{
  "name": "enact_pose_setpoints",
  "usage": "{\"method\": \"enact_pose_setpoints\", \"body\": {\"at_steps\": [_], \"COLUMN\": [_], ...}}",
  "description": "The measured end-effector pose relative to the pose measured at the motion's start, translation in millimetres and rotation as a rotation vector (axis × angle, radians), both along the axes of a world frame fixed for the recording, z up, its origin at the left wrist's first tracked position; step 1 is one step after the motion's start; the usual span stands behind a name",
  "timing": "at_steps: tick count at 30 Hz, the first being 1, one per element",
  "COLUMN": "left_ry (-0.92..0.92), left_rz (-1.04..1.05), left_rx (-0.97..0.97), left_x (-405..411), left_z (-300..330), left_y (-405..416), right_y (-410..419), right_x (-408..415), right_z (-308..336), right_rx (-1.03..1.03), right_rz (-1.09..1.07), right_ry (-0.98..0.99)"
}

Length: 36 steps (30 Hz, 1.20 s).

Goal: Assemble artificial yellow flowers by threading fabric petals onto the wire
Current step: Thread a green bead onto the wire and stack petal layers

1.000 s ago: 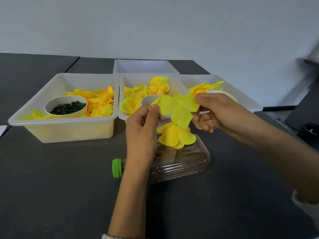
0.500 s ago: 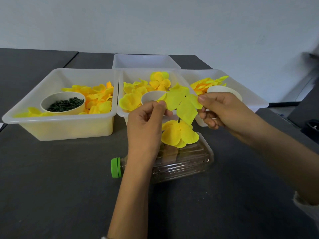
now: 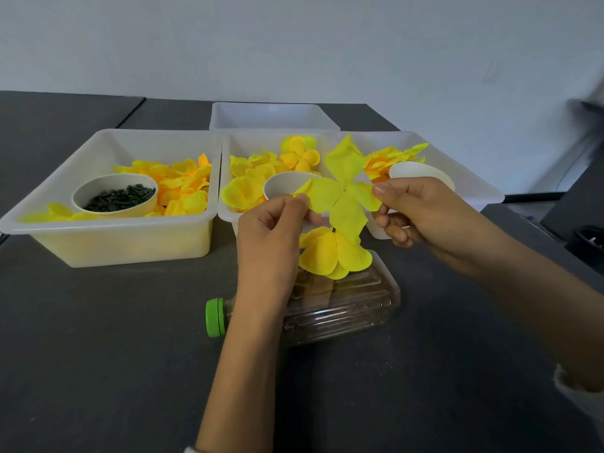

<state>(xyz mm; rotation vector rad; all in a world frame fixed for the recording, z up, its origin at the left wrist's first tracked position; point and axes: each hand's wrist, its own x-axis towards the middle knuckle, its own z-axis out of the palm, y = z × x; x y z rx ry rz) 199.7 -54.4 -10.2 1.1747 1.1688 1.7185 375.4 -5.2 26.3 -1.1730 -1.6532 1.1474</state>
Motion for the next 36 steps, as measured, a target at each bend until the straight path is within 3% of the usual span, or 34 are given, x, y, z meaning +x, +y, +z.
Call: {"method": "enact_pose_setpoints", "body": {"at_steps": [8, 20, 32, 36], "left_ry": [0.017, -0.044, 0.041, 0.166], "left_rz": [0.031, -0.038, 0.04, 0.12], "left_rx": [0.101, 0.058, -0.068, -0.057], "left_x": [0.5, -1.6, -2.6, -7.1], "left_z": [3.8, 3.0, -3.9, -9.1], "left_y": [6.0, 6.5, 4.7, -3.7], "right_y": [4.7, 6.1, 3.8, 0.4], "right_x": [2.8, 0.2, 4.0, 5.0], "right_z": [8.2, 7.1, -3.8, -9.7], "right_rx": [0.029, -0.013, -0.075, -0.095], "right_rz": [0.008, 0.016, 0.021, 0.02], "right_ry": [0.1, 0.13, 0.04, 0.012]}}
